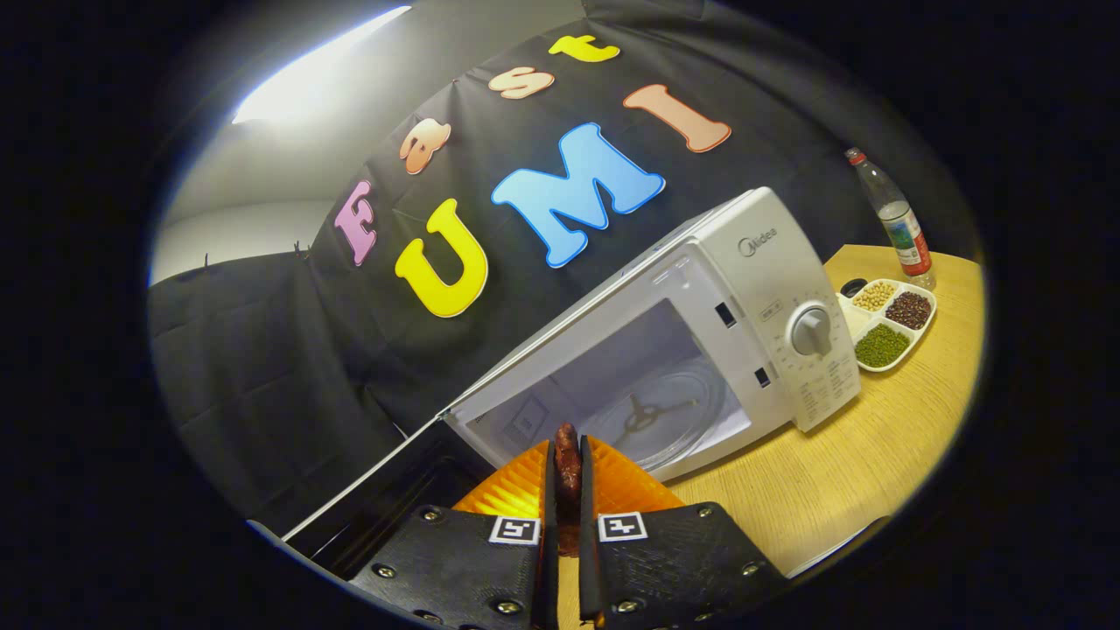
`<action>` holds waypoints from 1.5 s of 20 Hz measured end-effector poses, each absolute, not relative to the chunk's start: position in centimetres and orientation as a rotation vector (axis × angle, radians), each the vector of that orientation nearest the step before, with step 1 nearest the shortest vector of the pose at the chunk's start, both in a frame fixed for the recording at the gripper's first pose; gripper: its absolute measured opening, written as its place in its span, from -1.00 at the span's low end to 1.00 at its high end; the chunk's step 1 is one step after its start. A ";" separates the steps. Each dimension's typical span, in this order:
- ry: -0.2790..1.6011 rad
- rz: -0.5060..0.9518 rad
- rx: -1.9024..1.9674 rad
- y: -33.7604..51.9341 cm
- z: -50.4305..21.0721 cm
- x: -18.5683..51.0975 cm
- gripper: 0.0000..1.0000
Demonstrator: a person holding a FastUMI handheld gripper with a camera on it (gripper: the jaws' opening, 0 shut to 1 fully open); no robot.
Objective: Open the microwave, put the food inside, and close the microwave door.
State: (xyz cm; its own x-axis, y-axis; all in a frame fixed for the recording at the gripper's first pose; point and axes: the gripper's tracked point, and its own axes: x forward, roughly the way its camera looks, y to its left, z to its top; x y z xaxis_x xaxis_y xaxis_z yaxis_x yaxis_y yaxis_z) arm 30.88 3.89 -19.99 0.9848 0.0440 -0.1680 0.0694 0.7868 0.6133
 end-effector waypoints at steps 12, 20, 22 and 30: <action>0.187 -0.044 0.720 5.0 -22.9 39.8 -0.81; 0.112 -0.121 0.806 3.7 -23.8 45.1 -0.81; 0.112 -0.138 0.800 3.1 -24.4 45.7 -0.81; 0.106 -0.267 0.757 0.7 -27.2 47.7 -0.67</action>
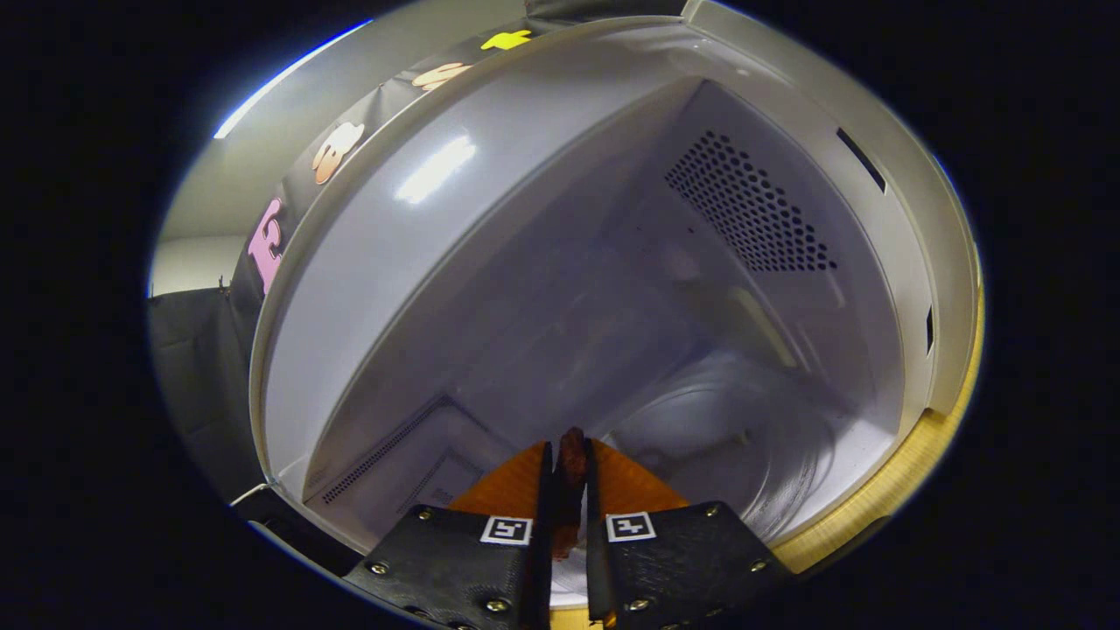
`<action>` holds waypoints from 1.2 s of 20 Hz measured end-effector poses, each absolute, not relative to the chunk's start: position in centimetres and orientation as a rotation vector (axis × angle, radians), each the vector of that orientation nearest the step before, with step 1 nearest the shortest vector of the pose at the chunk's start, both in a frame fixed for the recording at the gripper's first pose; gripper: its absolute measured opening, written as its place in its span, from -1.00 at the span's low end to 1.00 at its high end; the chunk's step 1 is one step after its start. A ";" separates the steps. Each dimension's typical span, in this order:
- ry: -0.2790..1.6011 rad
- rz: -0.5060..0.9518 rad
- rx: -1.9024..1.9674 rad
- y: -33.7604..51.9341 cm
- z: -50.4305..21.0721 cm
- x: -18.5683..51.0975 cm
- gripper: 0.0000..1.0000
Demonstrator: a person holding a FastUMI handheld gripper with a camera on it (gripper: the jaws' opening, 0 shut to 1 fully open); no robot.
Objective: Open the microwave, put the food inside, and close the microwave door.
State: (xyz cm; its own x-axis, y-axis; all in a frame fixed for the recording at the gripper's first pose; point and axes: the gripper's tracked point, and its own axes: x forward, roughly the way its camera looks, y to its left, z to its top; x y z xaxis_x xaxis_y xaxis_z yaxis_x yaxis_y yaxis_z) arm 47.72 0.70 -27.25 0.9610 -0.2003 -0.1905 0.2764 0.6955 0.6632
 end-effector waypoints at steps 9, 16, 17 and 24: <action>0.177 -0.367 0.498 -1.6 -29.4 46.4 0.42; 0.236 -0.262 0.355 0.6 -25.9 40.8 0.95; 0.242 -0.212 0.348 1.6 -25.1 39.2 0.95; 0.162 0.150 0.357 9.9 -14.3 26.3 0.95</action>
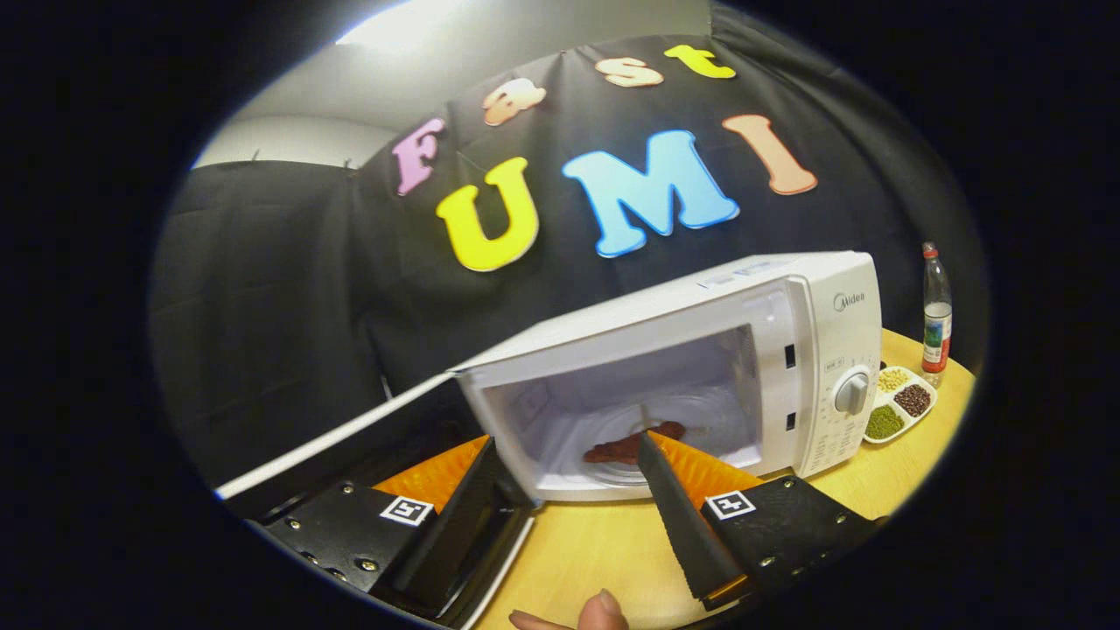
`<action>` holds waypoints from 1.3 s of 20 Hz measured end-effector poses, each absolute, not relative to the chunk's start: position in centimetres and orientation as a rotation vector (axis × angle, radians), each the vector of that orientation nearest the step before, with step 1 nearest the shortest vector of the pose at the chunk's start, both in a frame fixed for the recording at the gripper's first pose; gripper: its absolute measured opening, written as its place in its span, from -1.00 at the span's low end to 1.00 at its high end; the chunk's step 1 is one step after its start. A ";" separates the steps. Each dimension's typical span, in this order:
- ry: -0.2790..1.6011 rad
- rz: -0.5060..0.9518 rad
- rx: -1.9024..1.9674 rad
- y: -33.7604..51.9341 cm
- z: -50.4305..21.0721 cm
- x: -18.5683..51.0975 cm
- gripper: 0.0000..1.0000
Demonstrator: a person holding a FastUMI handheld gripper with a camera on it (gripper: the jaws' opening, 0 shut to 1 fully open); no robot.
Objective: Open the microwave, put the food inside, and close the microwave door.
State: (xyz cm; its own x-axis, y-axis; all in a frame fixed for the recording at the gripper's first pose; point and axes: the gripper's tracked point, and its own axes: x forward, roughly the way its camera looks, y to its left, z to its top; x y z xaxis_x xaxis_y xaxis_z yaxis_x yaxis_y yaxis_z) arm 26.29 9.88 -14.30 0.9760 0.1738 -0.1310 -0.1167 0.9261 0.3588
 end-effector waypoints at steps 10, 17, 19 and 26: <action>-0.018 0.663 0.217 29.2 -3.7 10.7 0.85; 0.187 0.642 0.089 35.9 -12.8 10.9 -0.78; 0.223 0.607 0.055 35.5 -15.5 11.8 -0.85; 0.192 0.428 -0.039 27.1 -16.9 12.7 -0.98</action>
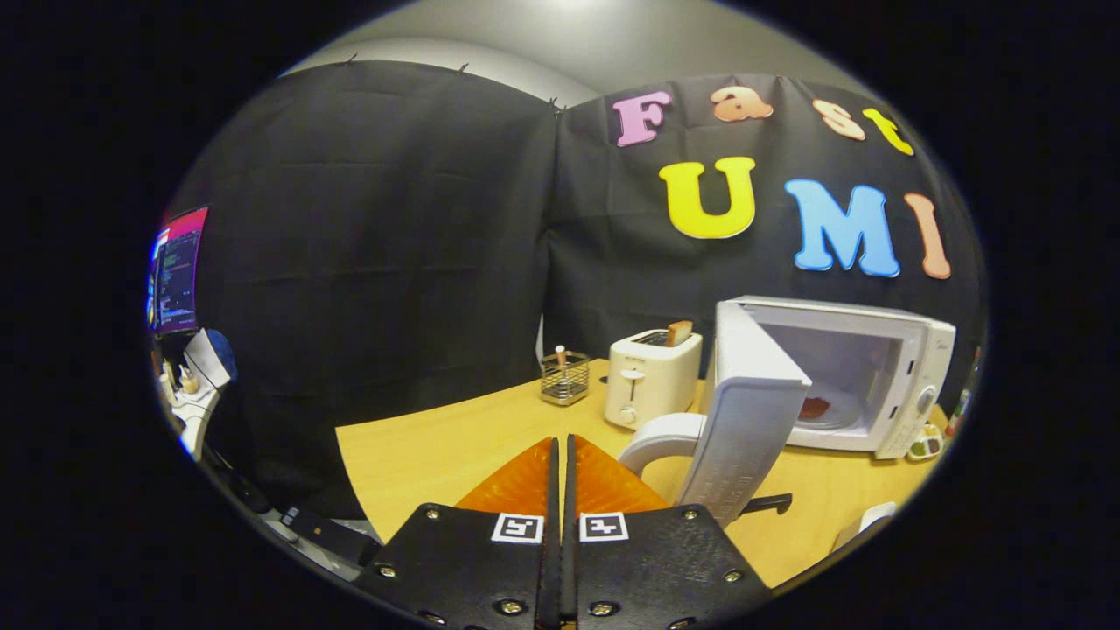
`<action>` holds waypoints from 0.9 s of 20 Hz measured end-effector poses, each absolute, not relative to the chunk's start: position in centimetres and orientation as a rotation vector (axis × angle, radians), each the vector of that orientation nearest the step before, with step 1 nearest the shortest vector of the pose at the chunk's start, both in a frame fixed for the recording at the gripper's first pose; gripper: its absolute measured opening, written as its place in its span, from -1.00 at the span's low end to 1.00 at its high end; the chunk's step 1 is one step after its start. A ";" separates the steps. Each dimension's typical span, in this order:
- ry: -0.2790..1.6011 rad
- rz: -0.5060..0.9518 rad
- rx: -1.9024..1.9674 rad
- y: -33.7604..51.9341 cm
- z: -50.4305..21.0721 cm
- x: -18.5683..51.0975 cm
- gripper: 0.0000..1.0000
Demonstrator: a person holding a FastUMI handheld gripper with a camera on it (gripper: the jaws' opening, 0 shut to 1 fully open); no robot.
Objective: Open the microwave, put the food inside, and close the microwave door.
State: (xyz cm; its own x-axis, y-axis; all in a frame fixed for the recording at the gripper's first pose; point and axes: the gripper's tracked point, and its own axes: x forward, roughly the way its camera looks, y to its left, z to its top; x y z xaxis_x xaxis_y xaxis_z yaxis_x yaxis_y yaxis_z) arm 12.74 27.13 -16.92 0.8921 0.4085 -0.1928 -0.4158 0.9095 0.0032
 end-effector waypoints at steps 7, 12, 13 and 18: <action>0.213 0.246 -0.063 16.0 -16.7 13.7 -0.98; 0.248 0.080 -0.063 8.0 -18.9 17.8 -0.98; 0.261 0.034 -0.043 6.0 -19.5 18.9 -0.98; 0.272 -0.115 0.066 -0.9 -20.9 24.1 -0.98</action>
